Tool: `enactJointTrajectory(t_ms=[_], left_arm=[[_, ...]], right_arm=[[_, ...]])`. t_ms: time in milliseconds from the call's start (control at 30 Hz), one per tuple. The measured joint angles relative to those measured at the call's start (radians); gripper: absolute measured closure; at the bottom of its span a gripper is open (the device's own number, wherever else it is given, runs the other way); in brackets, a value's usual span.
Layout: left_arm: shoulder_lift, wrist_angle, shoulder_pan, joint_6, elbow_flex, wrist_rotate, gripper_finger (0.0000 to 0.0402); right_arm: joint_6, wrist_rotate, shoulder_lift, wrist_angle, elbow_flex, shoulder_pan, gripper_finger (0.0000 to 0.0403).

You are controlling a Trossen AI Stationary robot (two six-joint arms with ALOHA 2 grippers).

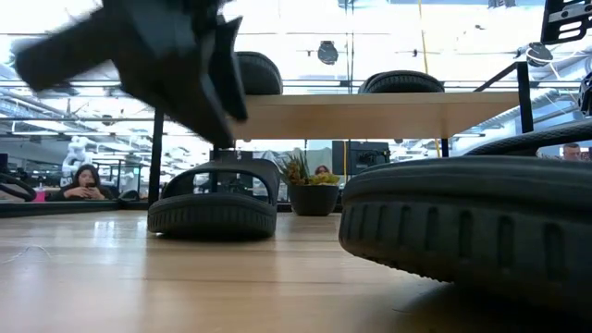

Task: Pick and place slides into the shelf
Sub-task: Adjust the shelf

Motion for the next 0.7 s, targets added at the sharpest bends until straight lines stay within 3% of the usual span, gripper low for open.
enactJointTrajectory(t_ms=[133,233,267,333,433,600,700], left_arm=[[0.0,-0.162,-0.051,0.048,0.109,-0.092,0.0214],[0.0,-0.397,-0.088,-0.117,0.175,-0.239,0.0262],[-0.016,-0.385,-0.089,-0.118,0.17,-0.276,0.0282],[-0.097,-0.341,-0.107,-0.071,0.12,-0.329,0.0328],[-0.237,-0.381,-0.111,-0.19,0.045,-0.483,0.0388],[-0.564,-0.298,-0.104,-0.36,-0.249,-0.67,0.0394],[-0.732,-0.269,-0.09,-0.442,-0.42,-0.7,0.0399]], right_arm=[[-0.009,-0.005,0.0,0.0,0.0,0.0,0.0403],[-0.032,-0.008,0.004,0.0,0.0,0.0,0.0403],[-0.034,-0.008,0.007,0.0,0.0,0.0,0.0403],[-0.035,-0.006,0.008,0.0,0.0,0.0,0.0403],[-0.054,-0.006,0.004,0.021,0.0,-0.001,0.0403],[-0.135,0.0,0.013,0.116,0.0,-0.005,0.0403],[-0.203,0.031,0.016,0.22,0.0,-0.011,0.0403]])
